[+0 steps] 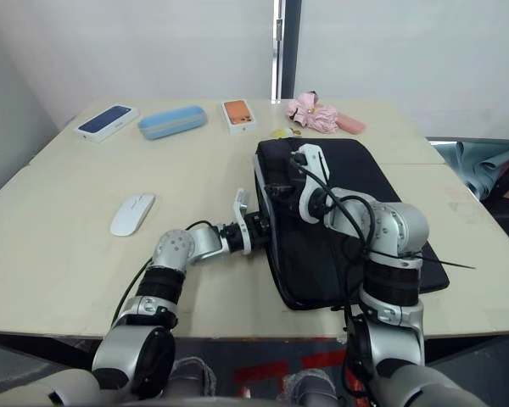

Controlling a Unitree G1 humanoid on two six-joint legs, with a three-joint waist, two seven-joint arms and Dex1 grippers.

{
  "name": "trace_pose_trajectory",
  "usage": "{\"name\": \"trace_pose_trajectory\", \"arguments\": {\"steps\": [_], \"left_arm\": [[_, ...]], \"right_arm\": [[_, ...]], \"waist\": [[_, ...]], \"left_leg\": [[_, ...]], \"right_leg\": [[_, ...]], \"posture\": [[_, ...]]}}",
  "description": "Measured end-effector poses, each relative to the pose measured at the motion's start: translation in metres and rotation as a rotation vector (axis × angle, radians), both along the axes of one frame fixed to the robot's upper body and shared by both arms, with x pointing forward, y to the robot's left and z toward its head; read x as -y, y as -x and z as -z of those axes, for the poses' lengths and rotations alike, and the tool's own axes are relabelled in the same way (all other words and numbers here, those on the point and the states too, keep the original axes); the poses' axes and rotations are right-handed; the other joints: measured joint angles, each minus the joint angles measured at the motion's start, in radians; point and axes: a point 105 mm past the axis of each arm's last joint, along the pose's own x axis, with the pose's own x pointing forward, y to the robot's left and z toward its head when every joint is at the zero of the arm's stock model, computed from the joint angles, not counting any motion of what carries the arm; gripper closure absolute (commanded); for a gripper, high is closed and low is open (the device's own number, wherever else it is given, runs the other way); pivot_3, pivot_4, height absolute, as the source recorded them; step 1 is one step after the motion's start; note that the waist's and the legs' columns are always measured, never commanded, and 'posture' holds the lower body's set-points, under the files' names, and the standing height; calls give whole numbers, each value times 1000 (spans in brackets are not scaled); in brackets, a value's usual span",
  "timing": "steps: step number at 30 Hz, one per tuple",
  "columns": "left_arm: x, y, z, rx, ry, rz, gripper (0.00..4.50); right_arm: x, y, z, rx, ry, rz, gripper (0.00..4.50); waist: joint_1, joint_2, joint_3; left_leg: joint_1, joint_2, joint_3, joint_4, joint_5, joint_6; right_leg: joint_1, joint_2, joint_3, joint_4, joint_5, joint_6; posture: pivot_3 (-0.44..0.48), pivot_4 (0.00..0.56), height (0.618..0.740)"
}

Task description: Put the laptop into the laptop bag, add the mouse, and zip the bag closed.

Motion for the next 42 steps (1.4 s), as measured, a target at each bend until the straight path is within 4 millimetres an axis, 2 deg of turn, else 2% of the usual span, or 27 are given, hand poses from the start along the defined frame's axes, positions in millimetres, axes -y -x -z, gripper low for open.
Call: {"name": "trace_pose_trajectory", "arguments": {"steps": [3, 5, 6, 8, 12, 20, 22, 29, 31, 38, 42], "left_arm": [[1, 0, -1, 16, 1, 5, 4183], [2, -1, -2, 28, -5, 10, 3146], [2, -1, -4, 39, -3, 13, 2962], [5, -2, -11, 61, 11, 24, 2197], [2, -2, -8, 57, -5, 27, 777], [-18, 1, -14, 89, -28, 58, 777], [-24, 0, -12, 84, -28, 46, 1263], [-24, -2, -9, 89, -47, 26, 3719], [-23, -3, -4, 76, -70, 21, 4256], [-21, -2, -2, 77, -80, 22, 4284], [-10, 1, -3, 83, -68, 38, 4284]], "right_arm": [[1, 1, -1, 3, 2, -7, 4471], [2, 1, -2, 5, 1, -15, 4500], [3, 2, -2, 6, 3, -17, 4500], [4, 2, -3, 11, 5, -18, 4500], [5, 3, -7, 32, 3, -27, 4500], [13, 1, -11, 59, 18, -16, 4500], [15, 0, -11, 57, 18, -15, 4500], [13, 2, -12, 57, 9, -37, 4500], [13, 3, -12, 54, 7, -44, 4500], [5, 7, -9, 31, -14, -78, 4500], [-5, 16, -6, 21, -37, -126, 4500]], "waist": [[0, 0, 0], [0, 0, 0], [0, 0, 0], [0, 0, 0], [-3, 0, 0], [-1, 1, 0], [-1, 1, 0], [4, 1, 0], [3, 1, 0], [2, 1, 0], [3, 1, 0]], "left_leg": [[0, 0, 0, 0, 0, 0], [0, 0, 0, 0, 0, 0], [0, 0, 0, 0, 0, 0], [0, 0, 0, 0, 0, 0], [0, 0, 0, 0, 0, 0], [1, 0, 0, 0, 0, 0], [1, 0, 0, 0, 0, 0], [0, 0, 0, 0, 0, 0], [0, 0, 0, 0, 0, 0], [0, 0, 0, 0, 0, 0], [-1, 0, 0, -1, 0, 0]], "right_leg": [[0, 0, 0, 0, 0, 0], [0, 0, 0, 0, 0, 0], [0, 0, 0, 0, 0, 0], [0, 0, 0, 0, 0, 0], [0, 0, 0, 0, 0, 0], [0, 0, 0, 0, -2, -3], [0, 0, 0, 0, -2, -3], [0, 0, 0, 0, -3, -5], [0, 0, 0, 0, -3, -5], [0, 0, 0, 0, -3, -6], [0, 0, 0, -1, -3, -6]], "posture": [[0, 150, 740], [0, 150, 740], [0, 150, 740], [0, 150, 740], [0, 150, 740], [0, 150, 740], [0, 150, 740], [0, 150, 740], [0, 150, 740], [0, 150, 740], [0, 150, 740]]}}
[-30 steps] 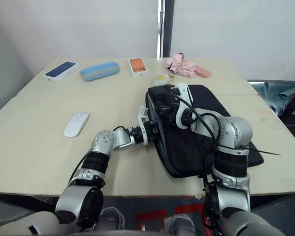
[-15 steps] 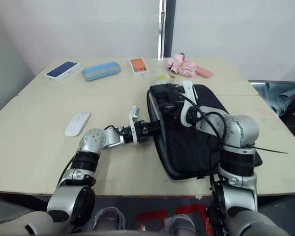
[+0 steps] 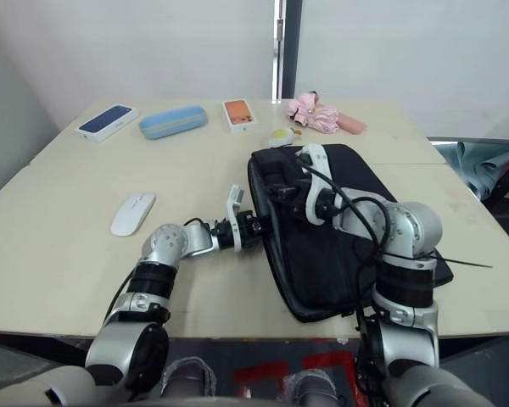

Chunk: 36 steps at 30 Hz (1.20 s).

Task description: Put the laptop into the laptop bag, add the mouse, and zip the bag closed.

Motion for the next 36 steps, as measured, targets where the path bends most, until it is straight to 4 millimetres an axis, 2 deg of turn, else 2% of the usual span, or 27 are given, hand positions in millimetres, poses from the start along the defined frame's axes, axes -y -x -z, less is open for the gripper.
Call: {"name": "trace_pose_trajectory", "arguments": {"steps": [3, 8, 10, 14, 19, 24, 29, 32, 34, 36], "left_arm": [[8, 1, -1, 8, 2, 8, 4284], [10, 0, 0, 17, -8, 2, 4284], [10, 0, 1, 20, -16, 2, 3265], [8, 0, 2, 33, -30, 5, 2000], [-8, -2, 0, 48, -29, -27, 175], [-35, 2, -6, 97, -65, -34, 75], [-86, 12, -14, 138, -112, -70, 75], [-109, 22, -20, 168, -143, -85, 75], [-123, 28, -24, 207, -171, -103, 75], [-147, 33, -31, 287, -239, -172, 75]], "right_arm": [[-3, 1, 1, -3, 1, -7, 4500], [0, -4, -1, 17, 9, 26, 4500], [1, -5, 0, 18, 7, 33, 4500], [2, -9, 1, 12, 0, 40, 4500], [4, -10, 0, 27, 8, 38, 4500], [4, -13, 0, 33, 6, 27, 4500], [5, -16, 3, 32, 18, 21, 4500], [5, -19, 6, 39, 43, 22, 4500], [4, -19, 9, 59, 78, 8, 4500], [1, -18, 18, 79, 125, -19, 4500]], "waist": [[0, 0, 0], [-1, 0, 0], [-1, 0, 0], [-3, 0, 0], [-4, 0, 0], [-9, 0, 0], [-12, 1, 0], [-9, 1, 0], [-8, 1, 0], [-12, 1, 0]], "left_leg": [[0, 0, 0, 0, 0, 0], [0, 0, 0, 0, 0, 0], [0, 0, 0, 0, 0, 0], [0, 0, 0, 0, 0, 0], [1, 0, 0, 0, 0, 0], [2, 0, 0, 0, 0, 0], [2, 0, 0, 0, 0, -1], [2, 0, 0, 0, 0, -1], [2, 0, 0, 0, 0, -1], [2, 1, 0, -1, 0, -1]], "right_leg": [[0, 0, 0, 0, 0, 0], [0, 0, 0, 0, 0, 0], [0, 0, 0, 0, 0, 0], [0, 0, 0, 0, 0, 0], [1, 0, 0, 0, 0, 0], [1, 0, 0, 2, 0, 0], [1, 0, 0, 2, 0, 0], [1, 0, 0, 2, 0, 0], [1, 0, 0, 1, 0, 0], [1, 1, -1, 1, -1, -1]], "posture": [[0, 150, 740], [0, 150, 740], [0, 150, 740], [0, 150, 740], [0, 150, 740], [0, 150, 740], [0, 150, 740], [0, 150, 740], [0, 150, 740], [0, 150, 740]]}}
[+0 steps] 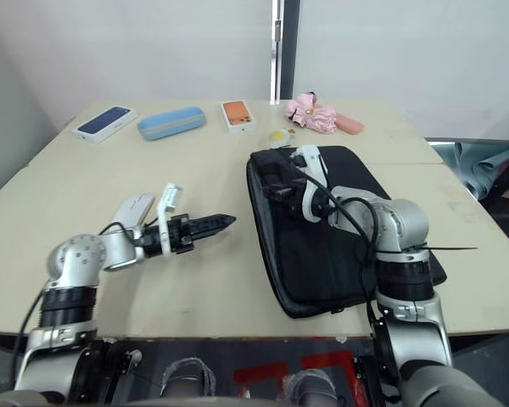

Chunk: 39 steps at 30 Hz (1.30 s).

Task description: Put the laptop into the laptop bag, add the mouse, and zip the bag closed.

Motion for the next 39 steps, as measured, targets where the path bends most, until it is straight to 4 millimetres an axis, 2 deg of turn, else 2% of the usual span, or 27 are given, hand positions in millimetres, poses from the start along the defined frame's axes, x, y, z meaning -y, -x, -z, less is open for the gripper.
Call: {"name": "trace_pose_trajectory", "arguments": {"steps": [3, 5, 8, 11, 15, 17, 22, 26, 30, 32, 35, 37, 39], "left_arm": [[-42, 6, -12, 108, -97, -124, 75], [-64, 13, -11, 129, -155, -184, 75], [-98, 17, -10, 153, -271, -299, 75], [-130, 24, -23, 249, -407, -426, 75], [-164, 38, -39, 319, -521, -472, 75], [-188, 41, -44, 312, -569, -495, 75], [-236, 52, -36, 275, -728, -498, 75], [-256, 55, -38, 290, -777, -491, 0], [-261, 56, -44, 307, -760, -476, 0], [-265, 56, -48, 316, -748, -480, 0], [-275, 60, -49, 299, -766, -484, 0], [-277, 59, -53, 311, -768, -484, 0], [-281, 59, -59, 317, -774, -490, 0]], "right_arm": [[-1, 2, 22, -17, 56, -25, 4500], [-3, 4, 33, -31, 80, -46, 4500], [-6, 7, 38, -22, 114, -96, 4500], [-7, 14, 43, -28, 148, -165, 4500], [-6, 24, 47, -46, 174, -248, 4500], [-7, 27, 48, -46, 182, -277, 4500], [-3, 29, 60, 55, 319, -348, 4500], [-5, 29, 52, 146, 310, -402, 3209], [4, 30, 41, 193, 312, -436, 1910], [25, 31, 28, 197, 324, -443, 1180], [63, 27, -6, 255, 381, -406, 210], [91, 30, -30, 273, 426, -398, 210], [114, 28, -42, 273, 463, -365, 210]], "waist": [[-3, 0, 0], [-4, 0, 0], [-3, 0, 0], [-5, 0, 0], [-6, 0, 0], [-7, 0, 0], [-6, 0, 0], [-5, -1, -1], [-4, -1, -1], [-1, -1, -1], [-1, -1, -1], [-1, -2, -1], [-1, -3, -1]], "left_leg": [[0, 0, 0, -2, 0, -1], [0, 0, 0, -2, 0, -1], [0, 0, 0, -2, 0, 0], [0, 1, 0, -2, -1, 1], [1, 1, 0, -3, -3, 4], [3, 1, 0, -3, -3, 4], [3, 1, 1, -3, -3, 4], [3, 1, 1, -2, -3, 5], [3, 1, 1, -2, -3, 5], [3, 1, 1, -2, -3, 5], [3, 1, 2, -2, -3, 5], [4, 2, 1, -2, -3, 5], [4, 2, 1, -1, -3, 5]], "right_leg": [[0, 0, 0, -1, -1, 0], [0, 0, 0, -2, -1, 0], [0, 0, -1, -2, -1, 0], [0, 0, -1, -2, -1, 0], [0, 1, -1, -2, -1, -1], [0, 2, 0, -1, -1, -1], [0, 1, 1, -2, -2, -1], [0, 1, 1, -1, -1, -1], [0, 1, 1, 0, -2, -2], [0, 1, 1, 0, -2, -2], [0, 1, 2, 0, -2, -2], [0, 1, 1, 1, -3, -4], [0, 1, 1, 2, -3, -4]], "posture": [[0, 150, 740], [0, 150, 740], [0, 150, 740], [0, 150, 740], [0, 150, 740], [0, 150, 740], [0, 150, 740], [0, 150, 740], [0, 150, 740], [0, 150, 740], [0, 150, 740], [0, 150, 740], [0, 150, 740]]}}
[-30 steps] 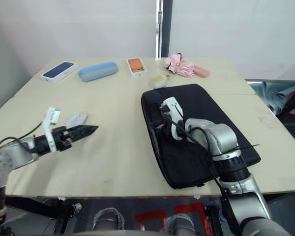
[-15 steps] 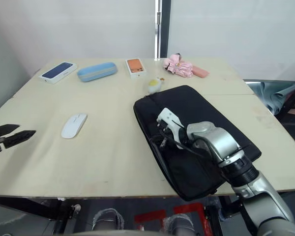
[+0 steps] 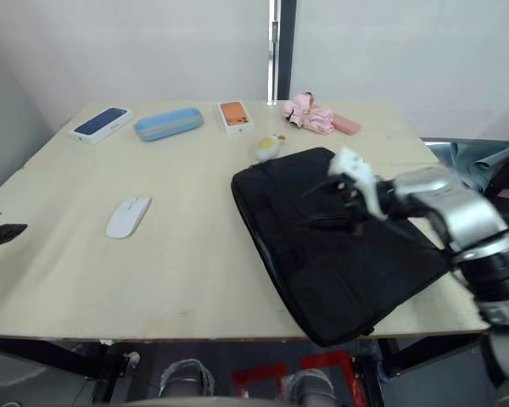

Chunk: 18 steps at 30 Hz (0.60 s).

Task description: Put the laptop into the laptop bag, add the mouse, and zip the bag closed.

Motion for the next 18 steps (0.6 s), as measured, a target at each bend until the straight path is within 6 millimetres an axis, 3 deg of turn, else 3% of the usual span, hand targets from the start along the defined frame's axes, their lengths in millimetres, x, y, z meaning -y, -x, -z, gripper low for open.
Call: {"name": "trace_pose_trajectory", "arguments": {"steps": [4, 10, 14, 18], "left_arm": [[-4, 0, -17, 14, -27, 14, 0], [-2, -1, -34, -7, -67, 56, 0], [-2, -1, -33, -39, -60, 73, 0], [-6, 3, -28, -69, -44, 58, 0]], "right_arm": [[49, -12, -19, 87, 50, 117, 210], [108, -20, -26, 126, 127, 254, 210], [127, -21, -35, 144, 150, 293, 210], [131, -20, -35, 132, 164, 287, 210]], "waist": [[-2, -1, 0], [-5, 0, 0], [-10, -1, 0], [-10, -1, 0]], "left_leg": [[0, 0, 0, 2, 0, 1], [0, 0, 1, 3, 0, 1], [-1, 0, 1, 3, 0, 2], [-1, 0, 1, 4, 0, 2]], "right_leg": [[0, 0, 0, 1, 0, 0], [-1, -1, 0, 3, -1, -2], [-2, 0, 0, 4, -1, -3], [-1, 0, 0, 4, -1, -3]], "posture": [[0, 150, 740], [0, 150, 740], [0, 150, 740], [0, 150, 740]]}}
